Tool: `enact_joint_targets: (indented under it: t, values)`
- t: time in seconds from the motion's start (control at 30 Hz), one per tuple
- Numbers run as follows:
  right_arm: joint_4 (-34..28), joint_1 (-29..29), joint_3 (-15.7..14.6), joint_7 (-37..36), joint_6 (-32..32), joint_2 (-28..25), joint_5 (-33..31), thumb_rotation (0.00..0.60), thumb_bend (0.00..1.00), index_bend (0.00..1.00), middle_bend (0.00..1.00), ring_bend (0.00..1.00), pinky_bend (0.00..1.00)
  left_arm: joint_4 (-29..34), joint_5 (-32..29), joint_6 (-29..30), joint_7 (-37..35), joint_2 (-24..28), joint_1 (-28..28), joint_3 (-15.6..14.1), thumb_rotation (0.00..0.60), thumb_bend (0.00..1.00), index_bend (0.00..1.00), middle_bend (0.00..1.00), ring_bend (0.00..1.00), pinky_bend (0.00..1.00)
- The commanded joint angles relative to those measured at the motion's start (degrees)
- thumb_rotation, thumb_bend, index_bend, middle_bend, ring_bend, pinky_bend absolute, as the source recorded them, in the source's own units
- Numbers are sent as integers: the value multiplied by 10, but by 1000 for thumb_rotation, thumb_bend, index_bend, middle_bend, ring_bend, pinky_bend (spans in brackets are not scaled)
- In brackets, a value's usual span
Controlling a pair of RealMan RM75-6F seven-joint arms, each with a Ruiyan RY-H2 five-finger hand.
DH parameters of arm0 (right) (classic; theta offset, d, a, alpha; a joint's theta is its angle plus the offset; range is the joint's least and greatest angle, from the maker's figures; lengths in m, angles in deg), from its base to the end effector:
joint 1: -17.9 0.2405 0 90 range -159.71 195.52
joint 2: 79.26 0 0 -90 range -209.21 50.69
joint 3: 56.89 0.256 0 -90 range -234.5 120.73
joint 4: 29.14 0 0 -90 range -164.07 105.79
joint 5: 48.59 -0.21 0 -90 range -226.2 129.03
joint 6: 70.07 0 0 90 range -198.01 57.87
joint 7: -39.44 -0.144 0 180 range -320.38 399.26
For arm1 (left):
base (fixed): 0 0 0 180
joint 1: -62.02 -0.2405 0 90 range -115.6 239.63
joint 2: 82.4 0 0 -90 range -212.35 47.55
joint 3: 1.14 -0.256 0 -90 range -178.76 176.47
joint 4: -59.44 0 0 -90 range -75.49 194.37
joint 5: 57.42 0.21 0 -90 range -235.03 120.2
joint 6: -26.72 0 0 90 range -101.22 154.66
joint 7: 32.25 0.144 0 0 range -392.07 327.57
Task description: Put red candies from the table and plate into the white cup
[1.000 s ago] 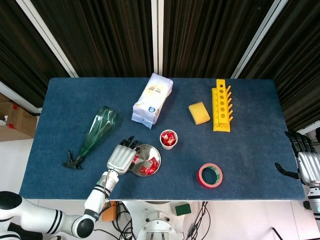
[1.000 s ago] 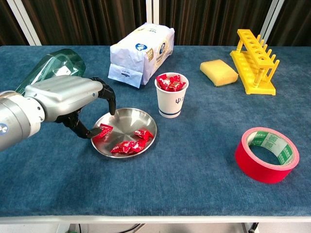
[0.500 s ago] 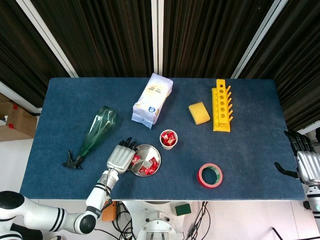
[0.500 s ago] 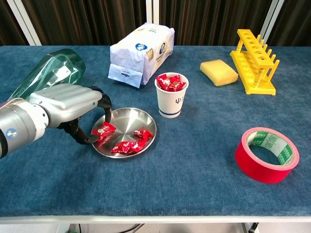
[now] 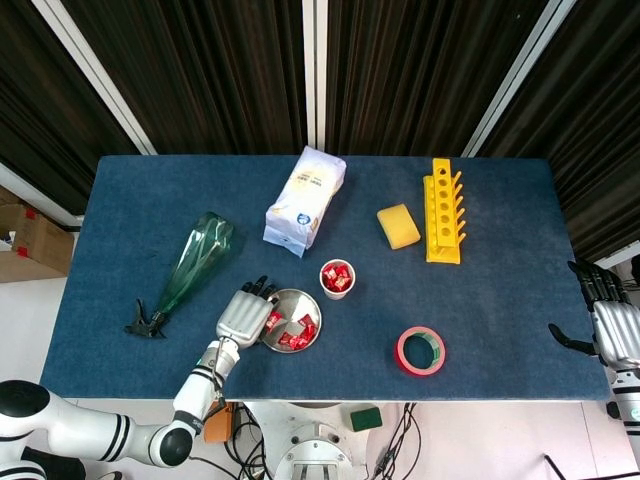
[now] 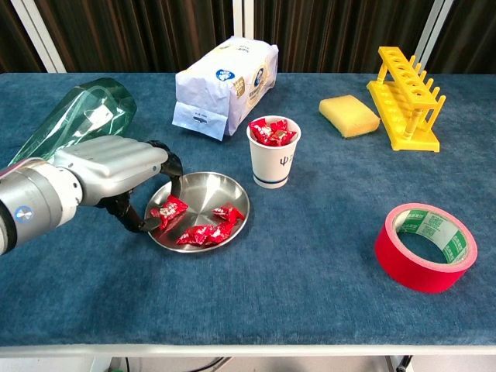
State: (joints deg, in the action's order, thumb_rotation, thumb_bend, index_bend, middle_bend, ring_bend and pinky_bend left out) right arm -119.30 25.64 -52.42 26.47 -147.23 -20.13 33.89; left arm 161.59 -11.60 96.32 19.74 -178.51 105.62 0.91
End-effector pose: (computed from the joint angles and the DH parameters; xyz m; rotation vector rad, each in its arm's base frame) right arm -0.3287 -0.2038 0.1831 1.3525 -1.0560 0.9283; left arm -0.1168 0.2583 -0.0597 -1.9869 -0.8845 -0.6347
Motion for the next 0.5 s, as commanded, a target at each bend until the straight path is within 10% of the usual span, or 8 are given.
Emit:
enact_joint_targets:
  t: [0.03,0.5]
  values:
    - [0,0,0,0,0,0,0,600,222,0,0,0,0,-4,0,-3,-1,-2,1,0,600,285,383,158,25,201]
    - [0,0,0,-1,0,-1,0,600,221,0,0,0,0,-15,17,-4,-24,-8,-6,2,600,298,572,181,25,202]
